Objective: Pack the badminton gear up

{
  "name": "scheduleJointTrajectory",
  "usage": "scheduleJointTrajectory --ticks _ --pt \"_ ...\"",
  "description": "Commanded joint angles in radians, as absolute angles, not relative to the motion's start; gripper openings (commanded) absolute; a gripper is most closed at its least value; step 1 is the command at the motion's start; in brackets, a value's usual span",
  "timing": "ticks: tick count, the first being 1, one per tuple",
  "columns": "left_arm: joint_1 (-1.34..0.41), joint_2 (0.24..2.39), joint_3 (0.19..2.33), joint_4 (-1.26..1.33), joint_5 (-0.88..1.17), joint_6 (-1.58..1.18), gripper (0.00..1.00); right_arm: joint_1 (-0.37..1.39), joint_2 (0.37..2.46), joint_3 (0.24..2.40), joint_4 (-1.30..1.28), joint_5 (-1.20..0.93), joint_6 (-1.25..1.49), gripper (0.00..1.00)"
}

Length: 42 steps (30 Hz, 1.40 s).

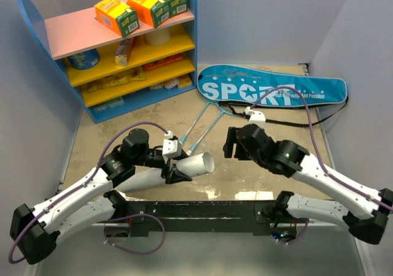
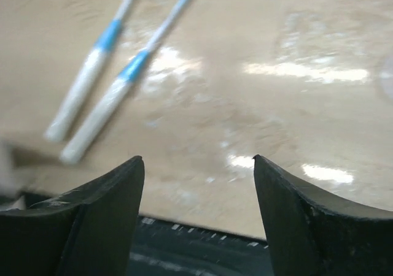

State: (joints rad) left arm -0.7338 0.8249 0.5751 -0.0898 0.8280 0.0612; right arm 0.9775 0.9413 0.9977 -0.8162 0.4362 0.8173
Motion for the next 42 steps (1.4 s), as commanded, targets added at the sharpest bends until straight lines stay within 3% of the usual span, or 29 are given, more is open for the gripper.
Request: scheduleJointTrajectory --ticks 1,7,15,19,33,42 --pt "-0.735 0.815 0.612 -0.029 0.819 0.051 0.0 0.67 0.988 0.945 -0.786 0.431 0.683 0.72" --pt "-0.736 0.802 0.612 -0.032 0.807 0.049 0.0 0.398 1.051 0.864 -0.644 0.288 0.594 0.66" --pt "-0.736 0.782 0.614 -0.043 0.788 0.046 0.0 0.241 1.222 0.833 -0.551 0.239 0.578 0.58" --pt "-0.735 0.781 0.615 -0.044 0.779 0.043 0.0 0.166 1.285 0.822 -0.522 0.236 0.563 0.58" --pt "-0.736 0.762 0.618 -0.06 0.738 0.043 0.0 0.147 1.41 0.804 -0.465 0.256 0.555 0.53" --pt "-0.735 0.762 0.618 -0.06 0.739 0.041 0.0 0.147 1.502 0.807 -0.428 0.232 0.581 0.41"
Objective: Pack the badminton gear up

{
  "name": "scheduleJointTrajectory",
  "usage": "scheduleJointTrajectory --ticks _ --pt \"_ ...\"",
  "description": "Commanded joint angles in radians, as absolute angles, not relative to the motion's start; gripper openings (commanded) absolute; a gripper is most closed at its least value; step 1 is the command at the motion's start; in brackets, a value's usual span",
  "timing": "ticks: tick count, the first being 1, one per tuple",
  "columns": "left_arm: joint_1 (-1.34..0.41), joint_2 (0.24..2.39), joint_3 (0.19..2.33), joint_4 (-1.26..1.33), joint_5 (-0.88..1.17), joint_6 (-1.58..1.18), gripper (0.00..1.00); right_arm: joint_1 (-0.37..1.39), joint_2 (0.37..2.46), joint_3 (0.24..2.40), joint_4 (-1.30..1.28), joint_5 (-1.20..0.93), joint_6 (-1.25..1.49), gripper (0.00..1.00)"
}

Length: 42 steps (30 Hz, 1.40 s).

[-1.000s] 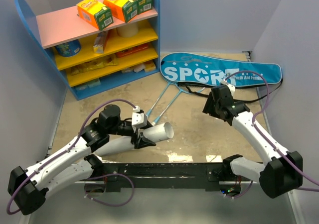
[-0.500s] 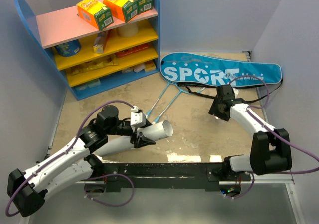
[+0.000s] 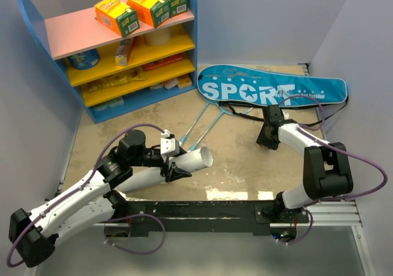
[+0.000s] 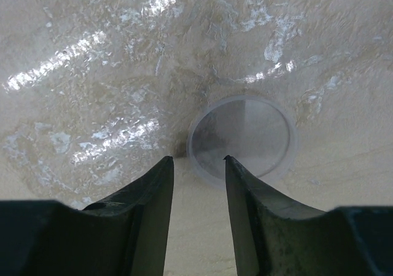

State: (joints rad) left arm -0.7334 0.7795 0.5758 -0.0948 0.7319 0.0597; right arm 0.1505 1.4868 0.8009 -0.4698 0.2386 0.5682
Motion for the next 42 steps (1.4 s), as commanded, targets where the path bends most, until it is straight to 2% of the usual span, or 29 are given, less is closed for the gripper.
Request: scheduleJointTrajectory --ticks 1,22,31,38,42 --pt "-0.735 0.762 0.618 -0.058 0.739 0.04 0.0 0.147 1.506 0.805 -0.422 0.232 0.583 0.39" --pt "-0.736 0.767 0.618 -0.061 0.733 0.044 0.0 0.144 1.542 0.765 -0.364 0.18 0.589 0.01" --pt "-0.736 0.776 0.618 -0.064 0.724 0.048 0.0 0.144 1.436 0.762 -0.382 0.169 0.558 0.0" --pt "-0.736 0.796 0.62 -0.067 0.709 0.054 0.0 0.149 1.201 0.738 -0.416 0.002 0.497 0.0" --pt "-0.736 0.811 0.62 -0.071 0.713 0.061 0.0 0.158 1.043 0.765 -0.475 -0.131 0.494 0.04"
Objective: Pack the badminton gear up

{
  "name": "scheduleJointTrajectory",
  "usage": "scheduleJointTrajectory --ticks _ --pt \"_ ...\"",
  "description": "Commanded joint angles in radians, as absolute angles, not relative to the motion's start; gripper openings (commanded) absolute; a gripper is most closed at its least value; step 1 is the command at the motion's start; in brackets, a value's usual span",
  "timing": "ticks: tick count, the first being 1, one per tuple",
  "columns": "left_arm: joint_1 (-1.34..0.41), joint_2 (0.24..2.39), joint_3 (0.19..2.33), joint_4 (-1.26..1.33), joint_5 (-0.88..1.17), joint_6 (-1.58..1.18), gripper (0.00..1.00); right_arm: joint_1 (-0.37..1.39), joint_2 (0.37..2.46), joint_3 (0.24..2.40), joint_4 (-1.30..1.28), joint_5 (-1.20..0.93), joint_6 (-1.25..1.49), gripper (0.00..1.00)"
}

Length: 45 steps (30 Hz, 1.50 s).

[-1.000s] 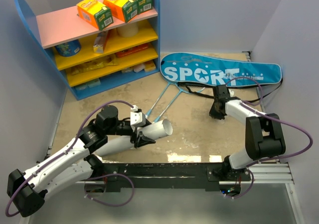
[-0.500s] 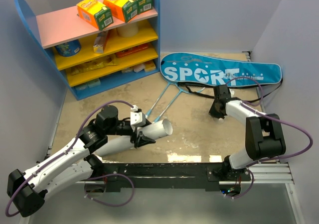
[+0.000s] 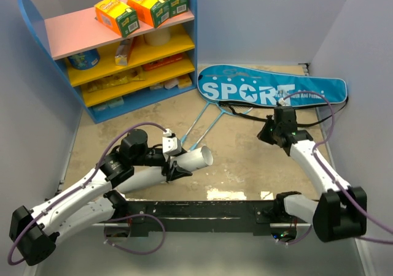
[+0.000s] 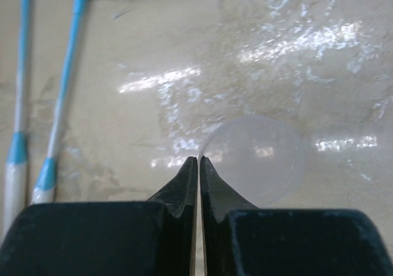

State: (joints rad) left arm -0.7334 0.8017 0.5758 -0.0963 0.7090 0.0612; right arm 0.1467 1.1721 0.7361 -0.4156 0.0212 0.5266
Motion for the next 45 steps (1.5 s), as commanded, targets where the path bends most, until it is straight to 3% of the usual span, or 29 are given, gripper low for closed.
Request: scheduleJointTrajectory --ticks 1,9,18,25,45 --pt "-0.735 0.815 0.621 -0.072 0.715 0.061 0.0 0.161 1.023 0.776 -0.491 -0.155 0.489 0.04" --pt "-0.736 0.851 0.624 -0.071 0.739 0.067 0.0 0.179 0.835 0.907 -0.557 -0.448 0.48 0.05" --pt "-0.736 0.862 0.618 -0.055 0.77 0.068 0.0 0.251 0.764 0.933 -0.511 -0.764 0.552 0.07" --pt "-0.736 0.862 0.618 -0.052 0.778 0.066 0.0 0.464 0.75 0.9 -0.376 -0.743 0.658 0.06" --pt "-0.736 0.844 0.617 -0.044 0.799 0.066 0.0 0.753 0.779 0.858 -0.241 -0.632 0.764 0.03"
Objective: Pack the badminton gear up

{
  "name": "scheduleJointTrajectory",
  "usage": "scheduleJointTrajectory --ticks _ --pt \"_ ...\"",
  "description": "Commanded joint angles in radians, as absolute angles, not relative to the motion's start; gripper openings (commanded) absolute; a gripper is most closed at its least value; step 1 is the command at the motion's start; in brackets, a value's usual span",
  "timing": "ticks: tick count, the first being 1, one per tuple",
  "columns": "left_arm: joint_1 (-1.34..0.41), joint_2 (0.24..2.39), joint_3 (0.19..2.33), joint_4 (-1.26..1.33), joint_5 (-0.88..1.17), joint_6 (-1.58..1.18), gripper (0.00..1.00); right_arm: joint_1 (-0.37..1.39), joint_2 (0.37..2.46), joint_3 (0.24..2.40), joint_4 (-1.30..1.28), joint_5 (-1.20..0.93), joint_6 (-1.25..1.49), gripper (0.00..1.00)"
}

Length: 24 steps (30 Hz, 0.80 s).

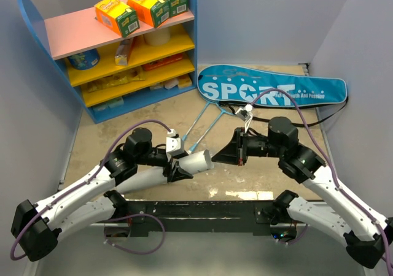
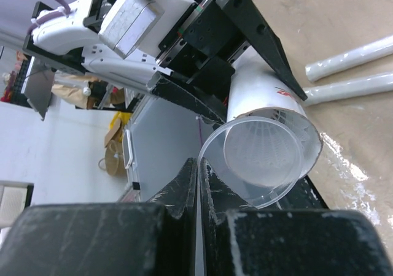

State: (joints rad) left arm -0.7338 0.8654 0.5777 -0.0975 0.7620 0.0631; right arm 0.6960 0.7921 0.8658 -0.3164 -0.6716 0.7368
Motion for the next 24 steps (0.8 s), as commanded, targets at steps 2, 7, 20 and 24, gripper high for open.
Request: scheduleJointTrajectory --ticks 2,7,20,24 --pt "-0.736 0.842 0.617 -0.044 0.801 0.064 0.0 0.775 0.785 0.853 -0.226 -0.608 0.77 0.02" --pt "-0.736 0.835 0.615 -0.041 0.802 0.066 0.0 0.821 0.799 0.831 -0.21 -0.571 0.77 0.02" --pt "-0.736 0.825 0.614 -0.035 0.819 0.064 0.0 0.827 0.795 0.805 -0.215 -0.538 0.761 0.01" --pt "-0.736 0.825 0.614 -0.034 0.822 0.064 0.0 0.828 0.796 0.793 -0.189 -0.541 0.77 0.0"
